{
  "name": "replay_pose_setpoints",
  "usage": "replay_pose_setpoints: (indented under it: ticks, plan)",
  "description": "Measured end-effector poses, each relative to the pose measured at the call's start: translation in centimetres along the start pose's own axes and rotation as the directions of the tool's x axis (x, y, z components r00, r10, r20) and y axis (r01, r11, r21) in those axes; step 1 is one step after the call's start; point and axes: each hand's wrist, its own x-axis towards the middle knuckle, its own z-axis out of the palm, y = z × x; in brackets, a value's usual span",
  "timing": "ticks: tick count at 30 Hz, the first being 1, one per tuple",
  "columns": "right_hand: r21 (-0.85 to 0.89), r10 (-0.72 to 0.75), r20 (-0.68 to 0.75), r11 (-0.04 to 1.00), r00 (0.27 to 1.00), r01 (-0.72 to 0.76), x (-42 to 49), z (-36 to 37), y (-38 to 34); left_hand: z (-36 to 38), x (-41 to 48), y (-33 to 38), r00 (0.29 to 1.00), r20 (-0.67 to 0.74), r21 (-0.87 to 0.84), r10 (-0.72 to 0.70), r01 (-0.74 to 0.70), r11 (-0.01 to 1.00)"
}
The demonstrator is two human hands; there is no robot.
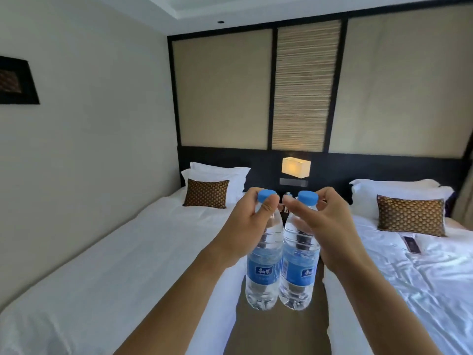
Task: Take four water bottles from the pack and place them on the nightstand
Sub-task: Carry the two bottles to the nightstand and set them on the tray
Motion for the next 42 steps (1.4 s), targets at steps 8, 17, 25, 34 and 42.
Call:
replay_pose_setpoints:
  ticks: [8, 17, 25, 34, 42]
  plan:
    - [-0.078, 0.002, -0.246, 0.997, 0.969, -0.022, 18.8, 0.5, 7.3, 1.9, 22.9, -9.9, 0.981, 0.175, -0.182, 0.078, -0.046, 0.982]
    - [-0.088, -0.009, -0.411, 0.996, 0.912, -0.03, 41.5, -2.0, 18.5, 9.0, 47.3, -20.5, 0.969, 0.19, -0.32, 0.156, -0.089, 0.943]
    - [-0.083, 0.002, -0.388, 0.996, 0.922, -0.037, 63.6, -6.4, 29.9, 17.7, 68.5, -29.4, 0.949, 0.263, -0.278, 0.177, -0.101, 0.955]
    - [-0.11, 0.057, -0.384, 0.988, 0.922, -0.107, 89.5, -8.9, 43.1, 23.5, 93.6, -41.5, 0.983, 0.162, -0.24, 0.081, -0.04, 0.97]
    - [-0.122, 0.098, -0.404, 0.98, 0.91, -0.159, 109.8, -8.3, 58.1, 28.4, 114.0, -56.0, 0.972, 0.206, -0.212, 0.114, -0.069, 0.975]
